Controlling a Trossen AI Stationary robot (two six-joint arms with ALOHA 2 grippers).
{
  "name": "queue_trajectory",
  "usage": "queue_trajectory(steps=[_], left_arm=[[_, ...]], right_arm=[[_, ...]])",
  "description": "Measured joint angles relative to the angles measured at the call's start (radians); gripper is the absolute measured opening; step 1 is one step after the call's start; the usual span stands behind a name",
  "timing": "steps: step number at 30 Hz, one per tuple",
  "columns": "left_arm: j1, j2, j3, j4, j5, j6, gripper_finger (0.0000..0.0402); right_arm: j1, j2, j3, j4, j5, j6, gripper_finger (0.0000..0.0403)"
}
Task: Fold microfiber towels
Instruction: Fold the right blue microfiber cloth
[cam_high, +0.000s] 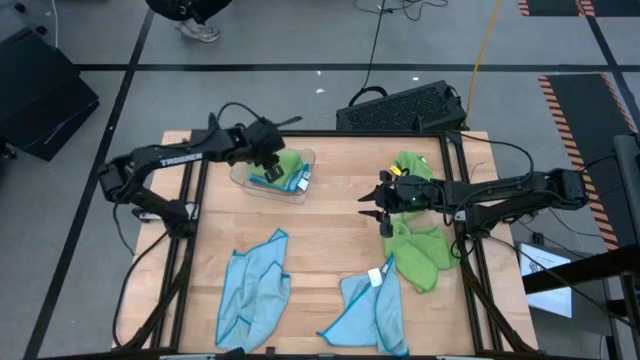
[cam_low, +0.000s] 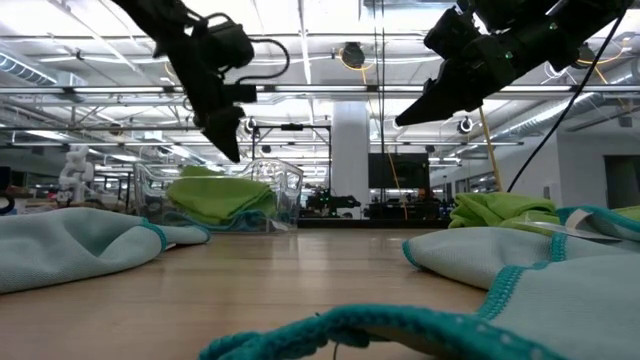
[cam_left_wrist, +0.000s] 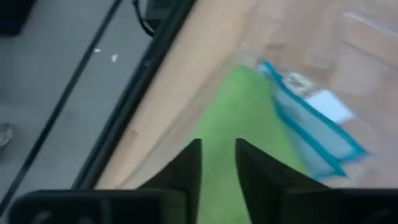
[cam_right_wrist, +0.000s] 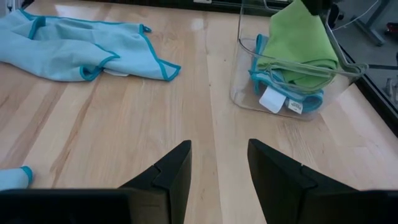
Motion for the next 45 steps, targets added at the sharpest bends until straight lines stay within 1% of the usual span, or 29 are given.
queue_trajectory(steps=[5, 8, 10, 15, 18, 21, 25, 28, 31, 33, 35, 37, 39, 42, 45], left_arm=[[0.026, 0.066, -0.048, 0.047, -0.014, -0.008, 0.0028], [0.048, 0.099, -0.067, 0.093, -0.014, -0.018, 0.0005], [0.065, 0.129, -0.08, 0.133, -0.014, -0.037, 0.0008], [0.093, 0.213, -0.082, 0.153, -0.013, -0.058, 0.0026], [0.099, 0.246, -0.082, 0.153, -0.012, -0.06, 0.0024], [0.098, 0.249, -0.082, 0.153, -0.013, -0.06, 0.0013], [0.098, 0.193, -0.069, 0.115, -0.013, -0.086, 0.0004], [0.093, 0.117, -0.048, 0.089, -0.013, -0.112, 0.0013], [0.082, 0.031, -0.046, 0.096, -0.01, -0.136, 0.0019], [0.072, -0.001, -0.045, 0.117, 0.027, -0.142, 0.0016], [0.065, -0.003, -0.045, 0.132, 0.079, -0.146, 0.0007], [0.062, 0.015, -0.045, 0.145, 0.117, -0.146, 0.0004], [0.053, 0.056, -0.045, 0.173, 0.124, -0.147, 0.0007], [0.046, 0.129, -0.047, 0.171, 0.125, -0.174, 0.001], [0.044, 0.2, -0.046, 0.183, 0.125, -0.208, 0.0005]], right_arm=[[0.0, 0.0, 0.0, 0.0, 0.0, -0.001, 0.0148], [0.0, 0.0, 0.0, 0.0, 0.0, -0.001, 0.0148], [0.0, 0.0, 0.0, -0.001, 0.0, -0.004, 0.0148], [0.0, 0.0, 0.0, -0.001, 0.0, -0.005, 0.0148], [0.0, 0.0, 0.0, 0.0, 0.0, -0.005, 0.0148], [0.0, 0.0, 0.0, 0.0, 0.0, -0.005, 0.0148], [0.0, 0.0, 0.0, -0.001, 0.0, -0.005, 0.0148], [0.0, 0.0, 0.0, 0.0, 0.0, -0.005, 0.0148], [-0.001, 0.0, -0.014, 0.026, 0.0, -0.007, 0.0148], [-0.001, 0.0, -0.024, 0.036, 0.0, -0.021, 0.0148], [-0.002, 0.0, -0.026, 0.045, 0.0, -0.026, 0.0148], [-0.003, 0.0, -0.027, 0.052, 0.0, -0.027, 0.0148], [-0.003, 0.0, -0.027, 0.059, 0.0, -0.027, 0.0148], [-0.003, 0.0, -0.027, 0.067, 0.0, -0.02, 0.0148], [-0.003, 0.0, -0.027, 0.067, 0.0, -0.012, 0.0148]])
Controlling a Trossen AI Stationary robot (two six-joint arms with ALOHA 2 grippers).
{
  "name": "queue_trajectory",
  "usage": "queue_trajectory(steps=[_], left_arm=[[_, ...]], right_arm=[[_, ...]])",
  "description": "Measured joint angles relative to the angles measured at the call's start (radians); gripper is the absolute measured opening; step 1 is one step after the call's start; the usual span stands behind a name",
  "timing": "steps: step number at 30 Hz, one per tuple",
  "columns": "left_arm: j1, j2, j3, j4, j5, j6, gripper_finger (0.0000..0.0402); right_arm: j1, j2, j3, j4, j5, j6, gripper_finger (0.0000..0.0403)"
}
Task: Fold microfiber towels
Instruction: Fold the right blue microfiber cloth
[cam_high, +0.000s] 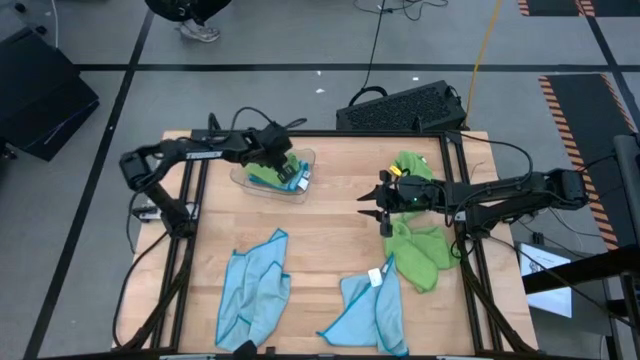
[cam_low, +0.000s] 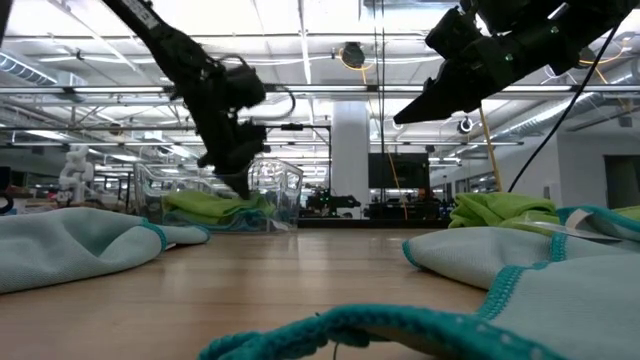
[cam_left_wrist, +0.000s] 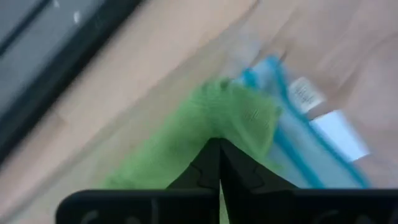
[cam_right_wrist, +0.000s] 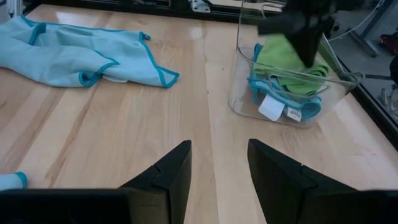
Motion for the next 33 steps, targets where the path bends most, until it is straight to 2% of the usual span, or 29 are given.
queue_trajectory(steps=[4, 8, 13, 17, 20, 24, 28, 33], left_arm=[[0.0, 0.065, 0.0, 0.026, -0.017, -0.027, 0.0007], [0.0, 0.064, 0.0, 0.02, -0.019, -0.017, 0.0015], [-0.005, -0.06, 0.0, 0.003, -0.021, -0.019, 0.0003], [-0.05, -0.205, 0.0, -0.009, -0.035, -0.021, 0.0012], [-0.119, -0.312, 0.001, -0.031, -0.047, -0.064, 0.0017], [-0.285, -0.403, 0.001, -0.075, -0.116, -0.084, 0.001], [-0.455, -0.419, 0.0, -0.07, -0.218, -0.102, 0.0004], [-0.628, -0.384, 0.0, -0.053, -0.277, -0.183, 0.002]], right_arm=[[0.0, 0.0, -0.001, 0.0, 0.0, -0.001, 0.0148], [0.0, 0.0, -0.001, 0.0, 0.0, -0.005, 0.0148], [0.0, 0.0, -0.001, 0.0, 0.0, -0.007, 0.0148], [0.0, 0.0, -0.001, 0.0, 0.0, 0.002, 0.0148], [0.001, 0.0, -0.001, 0.0, 0.004, 0.06, 0.0148], [0.03, 0.0, -0.001, -0.013, 0.009, 0.192, 0.0148], [0.118, 0.016, -0.026, 0.0, 0.122, 0.27, 0.0148], [0.222, 0.021, -0.044, 0.009, 0.23, 0.353, 0.0148]])
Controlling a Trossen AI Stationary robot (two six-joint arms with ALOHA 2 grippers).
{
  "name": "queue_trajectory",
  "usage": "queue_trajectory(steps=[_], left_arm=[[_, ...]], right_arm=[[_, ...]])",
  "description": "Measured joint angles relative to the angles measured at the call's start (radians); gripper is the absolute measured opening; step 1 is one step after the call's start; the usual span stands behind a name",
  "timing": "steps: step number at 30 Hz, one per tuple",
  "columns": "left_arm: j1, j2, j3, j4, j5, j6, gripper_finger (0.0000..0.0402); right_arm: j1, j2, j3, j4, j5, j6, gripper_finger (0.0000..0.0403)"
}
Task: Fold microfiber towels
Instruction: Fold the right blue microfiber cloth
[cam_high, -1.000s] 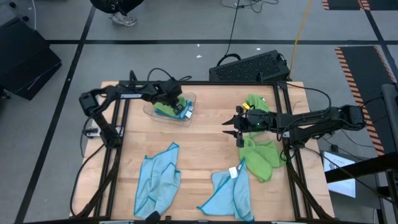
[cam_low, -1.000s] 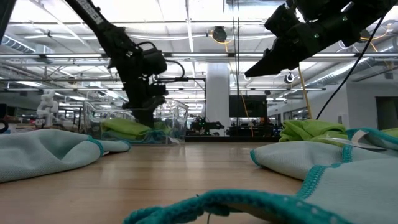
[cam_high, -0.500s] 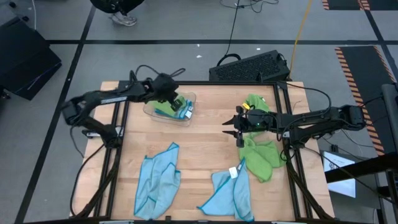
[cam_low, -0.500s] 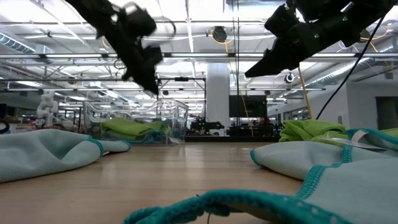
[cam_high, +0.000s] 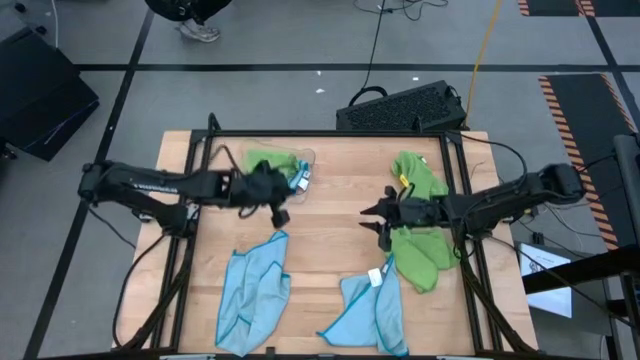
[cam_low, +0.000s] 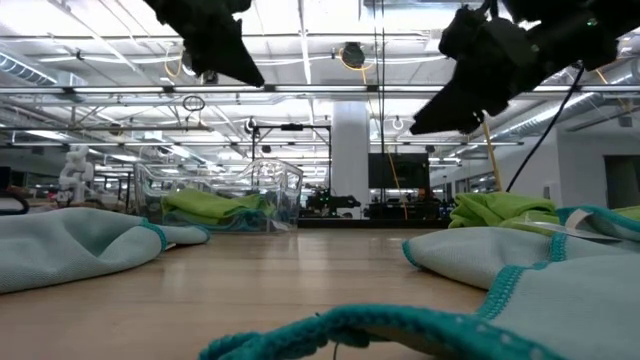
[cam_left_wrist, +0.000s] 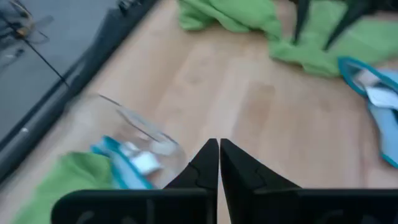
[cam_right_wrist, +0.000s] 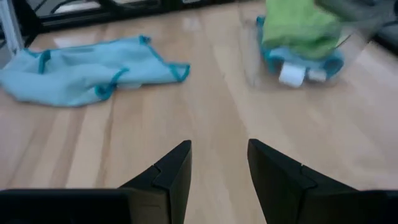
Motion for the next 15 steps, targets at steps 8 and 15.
queue_trajectory(steps=[8, 15], left_arm=[[-0.271, 0.128, -0.001, 0.112, -0.151, -0.221, 0.0023], [-0.472, 0.322, 0.0, 0.483, -0.249, -0.248, 0.0024]], right_arm=[[0.15, 0.061, -0.001, 0.065, 0.008, 0.051, 0.0148], [0.26, 0.135, 0.0, 0.126, -0.048, 0.105, 0.0148]])
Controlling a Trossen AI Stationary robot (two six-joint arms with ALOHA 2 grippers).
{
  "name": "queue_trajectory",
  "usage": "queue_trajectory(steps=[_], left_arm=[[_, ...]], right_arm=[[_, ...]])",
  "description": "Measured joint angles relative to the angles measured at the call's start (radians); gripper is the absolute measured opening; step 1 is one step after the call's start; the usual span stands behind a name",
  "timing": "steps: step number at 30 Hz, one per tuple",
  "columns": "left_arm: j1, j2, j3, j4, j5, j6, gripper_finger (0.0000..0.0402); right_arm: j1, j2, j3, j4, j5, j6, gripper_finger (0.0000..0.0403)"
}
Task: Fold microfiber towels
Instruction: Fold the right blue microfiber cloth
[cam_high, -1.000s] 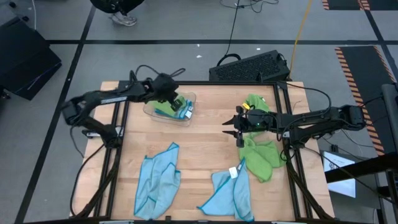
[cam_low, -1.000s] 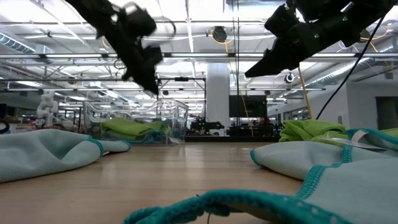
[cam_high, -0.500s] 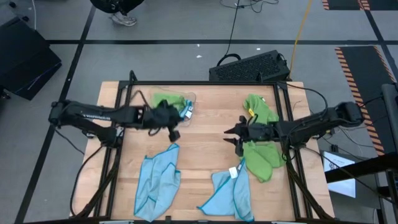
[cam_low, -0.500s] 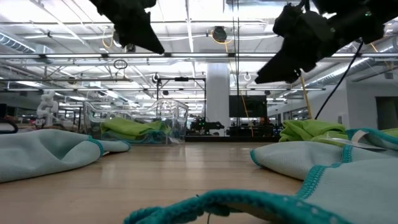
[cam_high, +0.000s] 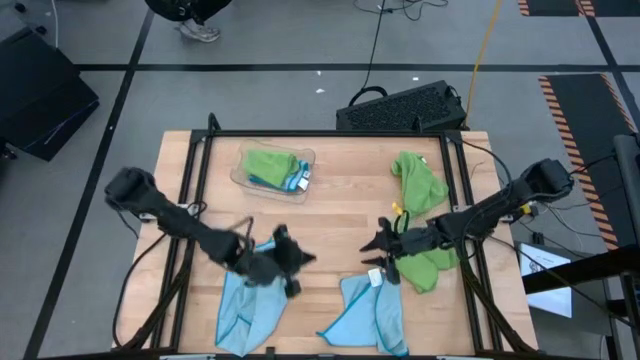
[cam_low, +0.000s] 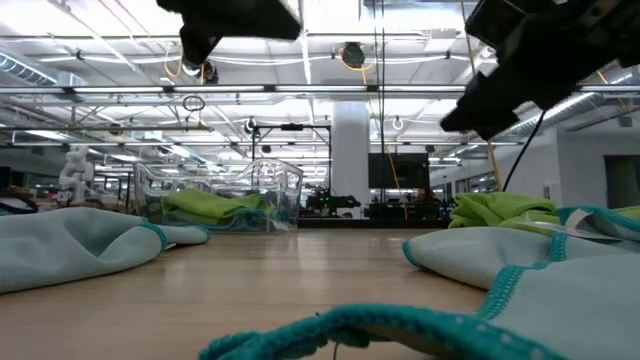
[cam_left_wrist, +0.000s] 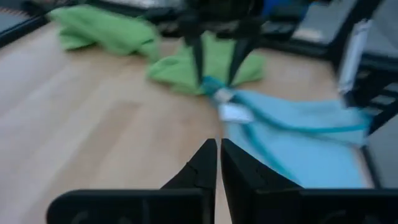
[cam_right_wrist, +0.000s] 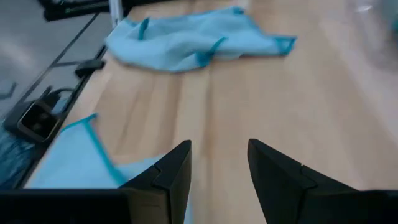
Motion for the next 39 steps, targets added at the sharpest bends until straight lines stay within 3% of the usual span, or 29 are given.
queue_trajectory(steps=[4, 10, 17, 25, 29, 39], left_arm=[[-0.07, 0.119, 0.081, 0.073, 0.003, 0.02, 0.0024], [-0.156, 0.296, 0.31, -0.053, -0.011, 0.036, 0.0035], [-0.14, 0.472, 0.488, -0.072, -0.001, 0.018, 0.0114], [-0.093, 0.563, 0.547, -0.114, 0.128, -0.146, 0.0198], [-0.064, 0.564, 0.547, -0.182, 0.253, -0.248, 0.0203], [-0.042, 0.58, 0.547, -0.238, 0.282, -0.3, 0.0198]], right_arm=[[0.065, 0.039, 0.0, 0.0, 0.004, 0.07, 0.0148], [0.15, 0.072, 0.0, 0.014, 0.067, 0.154, 0.0148], [0.221, 0.074, 0.002, 0.05, 0.138, 0.163, 0.0148], [0.286, 0.073, 0.002, 0.087, 0.192, 0.165, 0.0148], [0.293, 0.073, 0.002, 0.101, 0.214, 0.163, 0.0148], [0.293, 0.073, 0.002, 0.104, 0.217, 0.155, 0.0148]])
